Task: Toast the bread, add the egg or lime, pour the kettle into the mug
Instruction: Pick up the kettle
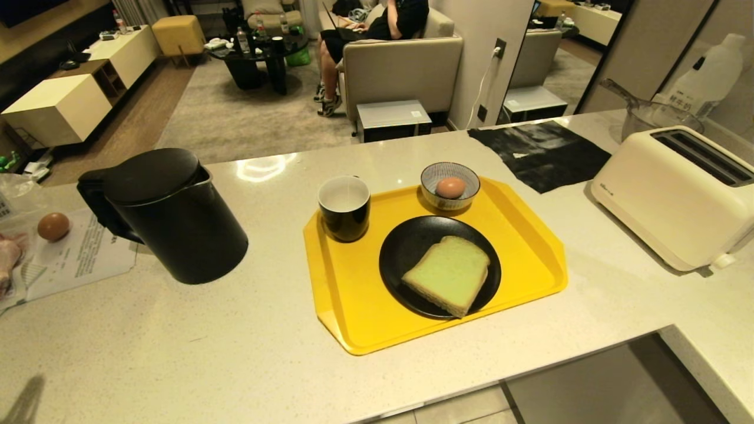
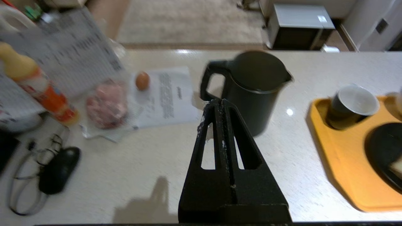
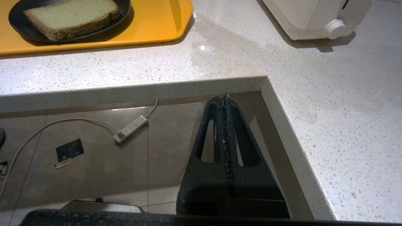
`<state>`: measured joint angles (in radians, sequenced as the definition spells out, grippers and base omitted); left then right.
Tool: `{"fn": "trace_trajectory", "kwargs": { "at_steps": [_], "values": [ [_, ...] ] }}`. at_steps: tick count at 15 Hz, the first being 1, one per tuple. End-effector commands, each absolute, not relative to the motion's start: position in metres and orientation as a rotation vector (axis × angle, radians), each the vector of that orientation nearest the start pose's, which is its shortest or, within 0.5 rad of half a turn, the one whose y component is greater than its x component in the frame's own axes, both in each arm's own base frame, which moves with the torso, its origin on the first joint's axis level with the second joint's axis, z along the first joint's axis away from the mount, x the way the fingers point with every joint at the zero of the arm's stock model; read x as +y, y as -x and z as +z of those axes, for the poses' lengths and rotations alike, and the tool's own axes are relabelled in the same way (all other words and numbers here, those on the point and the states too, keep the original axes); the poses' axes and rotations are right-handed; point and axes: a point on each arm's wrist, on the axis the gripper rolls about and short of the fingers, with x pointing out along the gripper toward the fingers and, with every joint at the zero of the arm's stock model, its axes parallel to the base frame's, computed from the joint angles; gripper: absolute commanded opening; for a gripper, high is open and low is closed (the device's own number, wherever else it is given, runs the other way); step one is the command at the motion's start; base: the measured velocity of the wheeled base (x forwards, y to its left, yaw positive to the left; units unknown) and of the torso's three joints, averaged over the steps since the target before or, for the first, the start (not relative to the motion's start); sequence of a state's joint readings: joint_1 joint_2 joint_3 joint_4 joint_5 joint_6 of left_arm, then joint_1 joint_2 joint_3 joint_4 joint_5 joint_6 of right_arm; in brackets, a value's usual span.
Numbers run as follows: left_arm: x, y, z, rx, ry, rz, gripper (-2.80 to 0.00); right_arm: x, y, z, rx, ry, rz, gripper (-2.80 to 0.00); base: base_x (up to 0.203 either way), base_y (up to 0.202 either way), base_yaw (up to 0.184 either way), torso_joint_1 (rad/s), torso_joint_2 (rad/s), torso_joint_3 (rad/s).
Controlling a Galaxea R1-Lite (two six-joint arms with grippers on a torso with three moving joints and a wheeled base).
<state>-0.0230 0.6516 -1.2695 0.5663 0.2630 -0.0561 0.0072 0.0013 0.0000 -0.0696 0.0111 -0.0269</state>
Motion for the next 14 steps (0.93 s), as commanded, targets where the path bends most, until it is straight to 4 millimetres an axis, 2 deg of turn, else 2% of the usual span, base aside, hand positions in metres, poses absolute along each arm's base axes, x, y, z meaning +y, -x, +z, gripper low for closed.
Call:
{"fn": "trace_trajectory", "kwargs": {
  "at_steps": [1, 5, 8, 9, 14],
  "values": [
    [0.001, 0.019, 0.353, 0.015, 0.097, 0.178, -2.80, 0.000, 0.021, 0.076, -0.042, 0.028, 0.019, -2.80, 0.000, 0.000, 0.000, 0.000, 0.00, 0.000],
    [-0.004, -0.010, 0.354, 0.081, 0.119, 0.125, -2.80, 0.000, 0.021, 0.076, -0.043, 0.028, 0.018, -2.80, 0.000, 0.000, 0.000, 0.000, 0.00, 0.000],
    [0.009, -0.028, 0.342, 0.123, 0.066, 0.107, -2.80, 0.000, 0.021, 0.076, -0.042, 0.028, 0.018, -2.80, 0.000, 0.000, 0.000, 0.000, 0.00, 0.000],
    [0.017, -0.033, 0.332, 0.145, 0.063, 0.097, -2.80, 0.000, 0.021, 0.076, -0.042, 0.028, 0.018, -2.80, 0.000, 0.000, 0.000, 0.000, 0.00, 0.000],
    [0.058, -0.049, 0.255, 0.274, 0.234, 0.103, -2.80, 0.000, 0.021, 0.076, -0.042, 0.028, 0.018, -2.80, 0.000, 0.000, 0.000, 0.000, 0.00, 0.000]
  ]
}}
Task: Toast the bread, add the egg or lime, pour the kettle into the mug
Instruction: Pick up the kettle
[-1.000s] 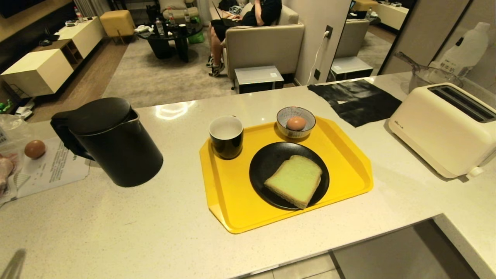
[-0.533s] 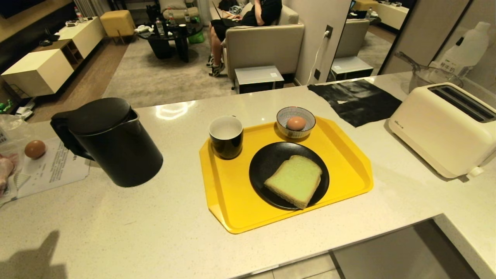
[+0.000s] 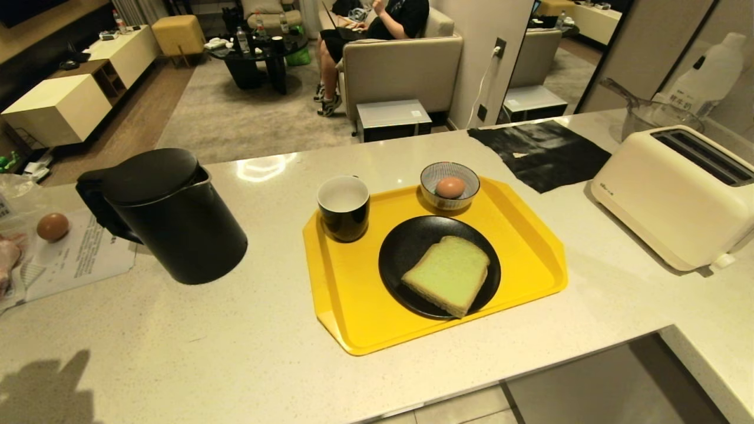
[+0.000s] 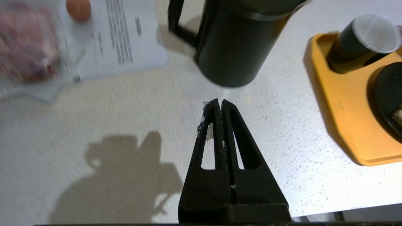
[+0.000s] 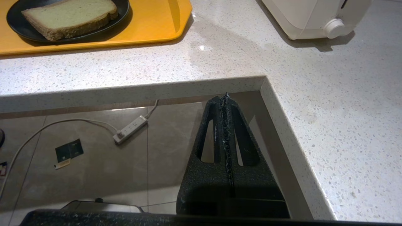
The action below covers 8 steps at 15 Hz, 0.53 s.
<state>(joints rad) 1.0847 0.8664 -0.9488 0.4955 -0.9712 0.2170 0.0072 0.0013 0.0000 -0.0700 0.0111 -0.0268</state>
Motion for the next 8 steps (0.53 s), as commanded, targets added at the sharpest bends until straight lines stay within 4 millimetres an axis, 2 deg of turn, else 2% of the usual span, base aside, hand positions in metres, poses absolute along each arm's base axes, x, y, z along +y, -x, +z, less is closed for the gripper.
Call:
{"fn": "trace_trajectory", "kwargs": {
  "at_steps": [1, 3, 6, 8],
  "values": [
    [0.072, -0.054, 0.244, 0.290, 0.264, 0.110, -2.80, 0.000, 0.021, 0.076, -0.042, 0.028, 0.019, -2.80, 0.000, 0.000, 0.000, 0.000, 0.00, 0.000],
    [0.093, -0.063, 0.233, 0.291, 0.269, 0.120, -2.80, 0.000, 0.021, 0.076, -0.042, 0.028, 0.019, -2.80, 0.000, 0.000, 0.000, 0.000, 0.00, 0.000],
    [0.119, -0.071, 0.224, 0.245, 0.187, 0.148, -2.80, 0.000, 0.021, 0.076, -0.042, 0.028, 0.018, -2.80, 0.000, 0.000, 0.000, 0.000, 0.00, 0.000],
    [0.135, -0.077, 0.209, 0.233, 0.155, 0.152, -2.80, 0.000, 0.021, 0.076, -0.042, 0.028, 0.018, -2.80, 0.000, 0.000, 0.000, 0.000, 0.00, 0.000]
  ]
}}
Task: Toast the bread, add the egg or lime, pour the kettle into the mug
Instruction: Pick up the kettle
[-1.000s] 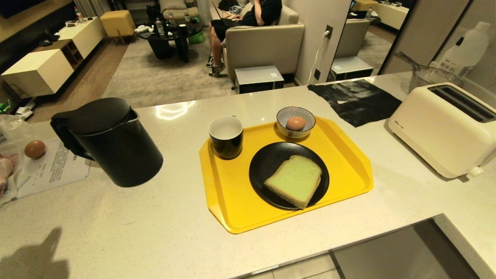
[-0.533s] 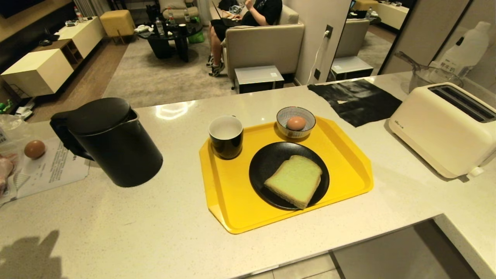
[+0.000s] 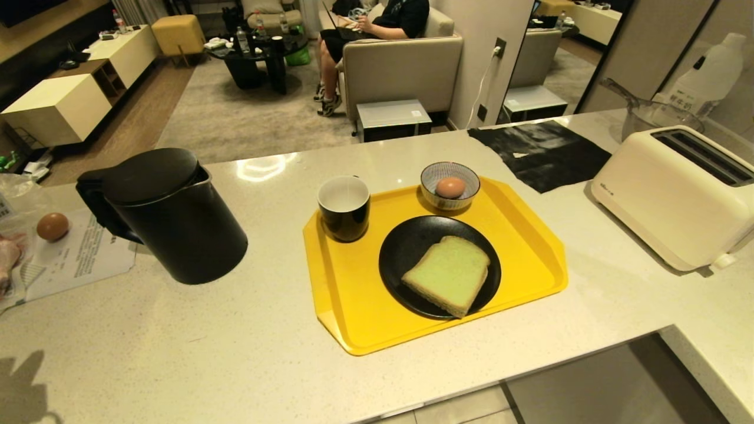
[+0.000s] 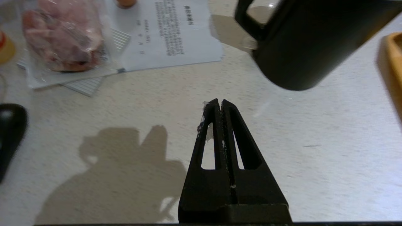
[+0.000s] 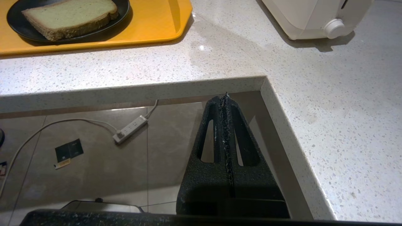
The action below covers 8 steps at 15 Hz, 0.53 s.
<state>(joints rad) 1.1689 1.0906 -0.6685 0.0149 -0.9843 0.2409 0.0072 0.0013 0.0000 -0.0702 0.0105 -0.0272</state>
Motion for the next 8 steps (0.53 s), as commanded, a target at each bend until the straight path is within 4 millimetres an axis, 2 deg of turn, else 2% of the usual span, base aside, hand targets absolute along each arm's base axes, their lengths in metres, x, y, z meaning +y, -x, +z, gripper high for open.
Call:
{"fn": "trace_trajectory", "kwargs": {
  "at_steps": [1, 8],
  "values": [
    [0.142, -0.080, 0.204, 0.229, 0.135, 0.153, -2.80, 0.000, 0.021, 0.076, -0.042, 0.028, 0.019, -2.80, 0.000, 0.000, 0.000, 0.000, 0.00, 0.000],
    [0.186, -0.103, 0.171, 0.271, -0.007, 0.104, -2.80, 0.000, 0.021, 0.076, -0.042, 0.028, 0.018, -2.80, 0.000, 0.000, 0.000, 0.000, 0.00, 0.000]
  ]
}}
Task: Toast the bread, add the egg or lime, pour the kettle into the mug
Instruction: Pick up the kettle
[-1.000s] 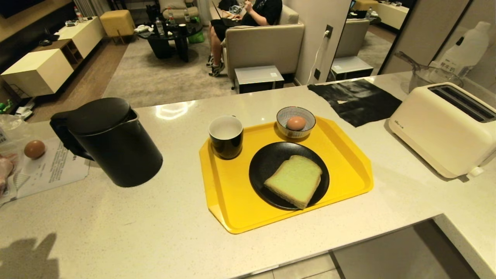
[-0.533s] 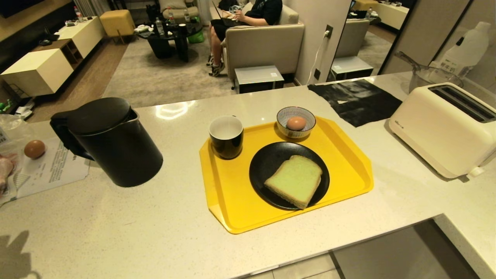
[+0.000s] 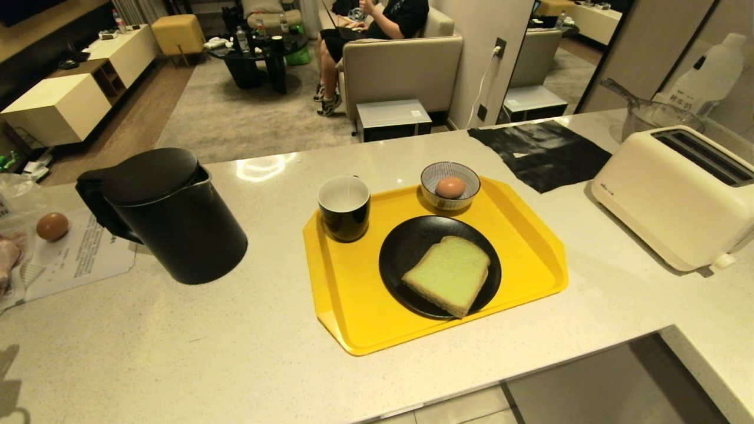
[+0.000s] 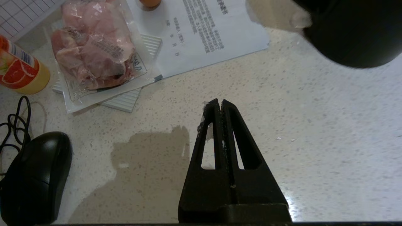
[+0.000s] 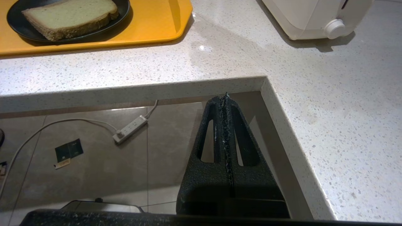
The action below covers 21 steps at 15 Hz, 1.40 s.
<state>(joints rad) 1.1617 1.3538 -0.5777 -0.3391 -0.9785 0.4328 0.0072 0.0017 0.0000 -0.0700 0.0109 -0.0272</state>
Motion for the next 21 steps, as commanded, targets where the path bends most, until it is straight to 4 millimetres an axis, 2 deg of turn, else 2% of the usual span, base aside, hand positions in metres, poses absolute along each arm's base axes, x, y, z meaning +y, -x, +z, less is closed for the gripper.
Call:
{"fn": "trace_trajectory", "kwargs": {
  "at_steps": [1, 3, 5, 8, 9, 12, 15, 18, 21],
  "values": [
    [0.189, -0.108, 0.169, 0.269, -0.029, 0.087, -2.80, 0.000, 0.021, 0.076, -0.042, 0.028, 0.018, -2.80, 0.000, 0.000, 0.000, 0.000, 0.00, 0.000],
    [0.187, -0.116, 0.169, 0.256, -0.057, 0.051, -2.80, 0.000, 0.021, 0.076, -0.042, 0.028, 0.018, -2.80, 0.000, 0.000, 0.000, 0.000, 0.00, 0.000],
    [0.176, -0.122, 0.165, 0.262, -0.050, 0.002, -2.80, 0.000, 0.021, 0.076, -0.042, 0.028, 0.018, -2.80, 0.000, 0.000, 0.000, 0.000, 0.00, 0.000],
    [0.156, -0.124, 0.170, 0.249, -0.084, -0.050, -2.80, 0.000, 0.021, 0.076, -0.042, 0.028, 0.018, -2.80, 0.000, 0.000, 0.000, 0.000, 0.00, 0.000],
    [0.153, -0.124, 0.169, 0.253, -0.086, -0.054, 0.00, 0.000, 0.021, 0.076, -0.042, 0.028, 0.018, -2.80, 0.000, 0.000, 0.000, 0.000, 0.00, 0.000],
    [0.157, -0.126, 0.174, 0.232, -0.131, -0.050, 0.00, 0.000, 0.021, 0.076, -0.042, 0.028, 0.018, -2.80, 0.000, 0.000, 0.000, 0.000, 0.00, 0.000],
    [0.171, -0.134, 0.166, 0.212, -0.198, -0.048, 0.00, 0.000, 0.021, 0.076, -0.042, 0.028, 0.018, -2.80, 0.000, 0.000, 0.000, 0.000, 0.00, 0.000],
    [0.196, -0.152, 0.150, 0.203, -0.262, -0.073, 0.00, 0.000, 0.021, 0.076, -0.042, 0.028, 0.018, -2.80, 0.000, 0.000, 0.000, 0.000, 0.00, 0.000],
    [0.228, -0.177, 0.157, 0.155, -0.321, -0.108, 0.00, 0.000, 0.021, 0.076, -0.042, 0.028, 0.018, -2.80, 0.000, 0.000, 0.000, 0.000, 0.00, 0.000]
  ]
}}
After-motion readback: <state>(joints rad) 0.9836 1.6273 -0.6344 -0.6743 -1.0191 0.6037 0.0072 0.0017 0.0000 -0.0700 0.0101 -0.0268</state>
